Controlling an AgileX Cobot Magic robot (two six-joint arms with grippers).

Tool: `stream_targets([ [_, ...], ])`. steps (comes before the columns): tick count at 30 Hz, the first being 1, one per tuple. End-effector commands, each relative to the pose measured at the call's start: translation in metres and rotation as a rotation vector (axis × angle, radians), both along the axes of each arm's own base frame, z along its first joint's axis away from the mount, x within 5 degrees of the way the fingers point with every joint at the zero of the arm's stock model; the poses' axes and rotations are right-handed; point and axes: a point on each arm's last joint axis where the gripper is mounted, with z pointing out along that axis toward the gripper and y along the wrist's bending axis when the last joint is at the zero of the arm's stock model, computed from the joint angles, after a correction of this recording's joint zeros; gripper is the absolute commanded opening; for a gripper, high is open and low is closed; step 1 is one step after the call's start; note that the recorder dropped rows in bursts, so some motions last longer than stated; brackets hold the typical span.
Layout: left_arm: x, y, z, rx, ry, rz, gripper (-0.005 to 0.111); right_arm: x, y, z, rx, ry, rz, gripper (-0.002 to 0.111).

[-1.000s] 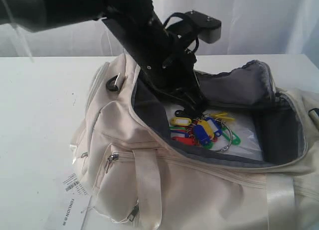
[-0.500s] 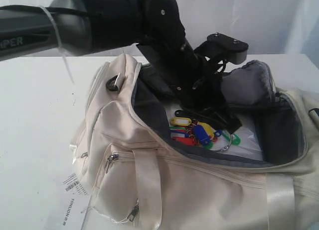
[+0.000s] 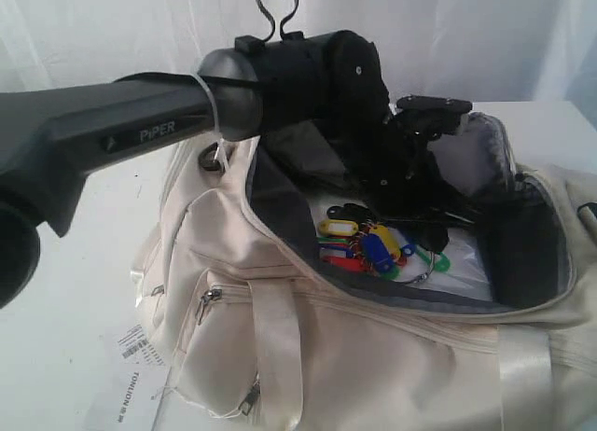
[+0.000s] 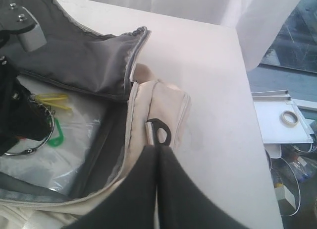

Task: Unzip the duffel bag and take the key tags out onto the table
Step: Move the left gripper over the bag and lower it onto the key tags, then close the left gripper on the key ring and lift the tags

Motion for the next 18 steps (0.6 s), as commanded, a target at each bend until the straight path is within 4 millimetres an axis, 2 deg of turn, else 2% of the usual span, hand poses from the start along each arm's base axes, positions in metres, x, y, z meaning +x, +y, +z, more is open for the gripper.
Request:
stream_targets([
  [1,-0.004,-0.005,-0.012,0.014,0.085,0.013,0.060,0.000,0.000,0.000,0.013,-0.015,0.005,0.000],
  [2,-0.003,-0.006,-0.015,0.013,0.107,0.047,0.077,0.000,0.000,0.000,0.014,-0.015,0.005,0.000],
  [3,-0.002,-0.006,-0.014,0.011,0.112,0.062,0.082,0.000,0.000,0.000,0.014,-0.015,0.005,0.000],
  [8,0.004,-0.007,-0.027,0.035,0.103,0.128,0.075,-0.001,0.001,0.000,0.017,-0.013,0.006,0.000],
  [14,0.006,-0.014,-0.066,0.077,0.195,0.134,0.072,0.000,0.001,-0.001,0.015,-0.012,0.006,0.000],
  [16,0.006,-0.015,-0.071,0.079,0.199,0.138,0.072,-0.001,0.001,-0.001,0.019,-0.010,0.007,0.000],
  [18,0.006,-0.015,-0.071,0.076,0.197,0.139,0.066,-0.001,0.001,-0.001,0.021,-0.009,0.008,0.000],
])
